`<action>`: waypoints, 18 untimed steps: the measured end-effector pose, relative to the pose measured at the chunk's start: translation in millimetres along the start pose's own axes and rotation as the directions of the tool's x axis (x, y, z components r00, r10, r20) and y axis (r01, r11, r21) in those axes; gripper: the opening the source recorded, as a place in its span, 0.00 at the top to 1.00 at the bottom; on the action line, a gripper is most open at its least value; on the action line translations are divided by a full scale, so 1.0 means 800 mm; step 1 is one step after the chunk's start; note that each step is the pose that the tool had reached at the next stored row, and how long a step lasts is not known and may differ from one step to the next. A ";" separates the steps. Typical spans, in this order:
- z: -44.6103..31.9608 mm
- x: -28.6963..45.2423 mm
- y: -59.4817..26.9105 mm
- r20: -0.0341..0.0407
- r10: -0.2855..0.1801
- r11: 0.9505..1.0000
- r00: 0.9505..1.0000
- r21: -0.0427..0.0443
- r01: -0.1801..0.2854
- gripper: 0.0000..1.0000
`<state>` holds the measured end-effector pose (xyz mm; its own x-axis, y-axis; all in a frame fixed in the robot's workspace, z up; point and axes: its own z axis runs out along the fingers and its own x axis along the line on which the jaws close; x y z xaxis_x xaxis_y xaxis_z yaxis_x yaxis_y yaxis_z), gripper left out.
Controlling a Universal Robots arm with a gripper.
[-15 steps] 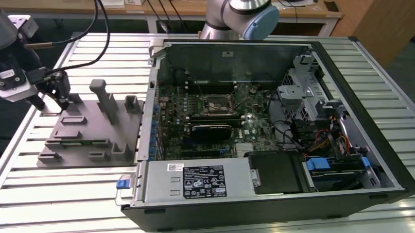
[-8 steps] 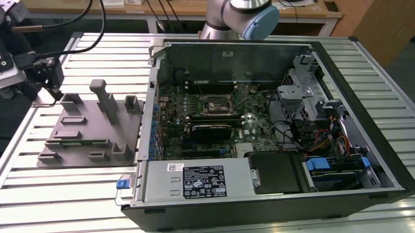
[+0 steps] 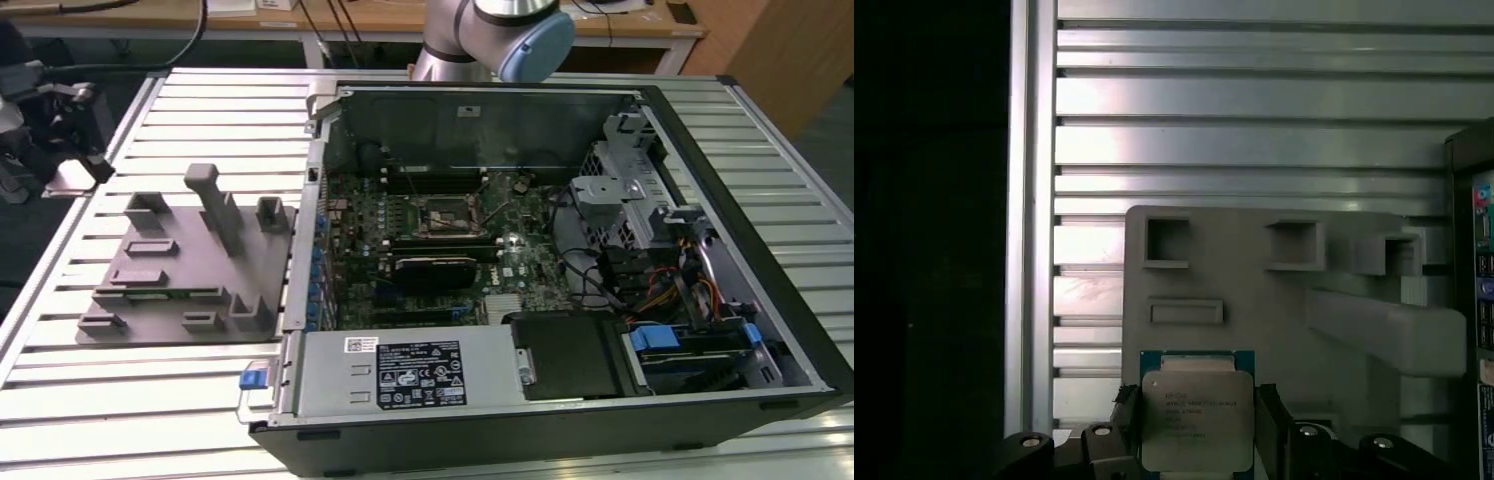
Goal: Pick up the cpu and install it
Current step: 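Pick up the cpu and move it towards the insertion slot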
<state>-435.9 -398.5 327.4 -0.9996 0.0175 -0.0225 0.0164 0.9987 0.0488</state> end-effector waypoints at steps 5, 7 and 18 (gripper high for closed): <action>-0.0285 -0.0006 0.002 0.001 0.000 1.000 1.000 0.000 0.000 0.46; -0.0385 -0.0009 0.003 0.002 0.000 1.000 1.000 0.000 0.000 0.46; -0.0673 -0.0015 0.005 0.004 0.000 1.000 1.000 0.000 0.000 0.46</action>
<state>-435.9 -396.8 381.4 -0.9995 0.0175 -0.0265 0.0162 0.9987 0.0489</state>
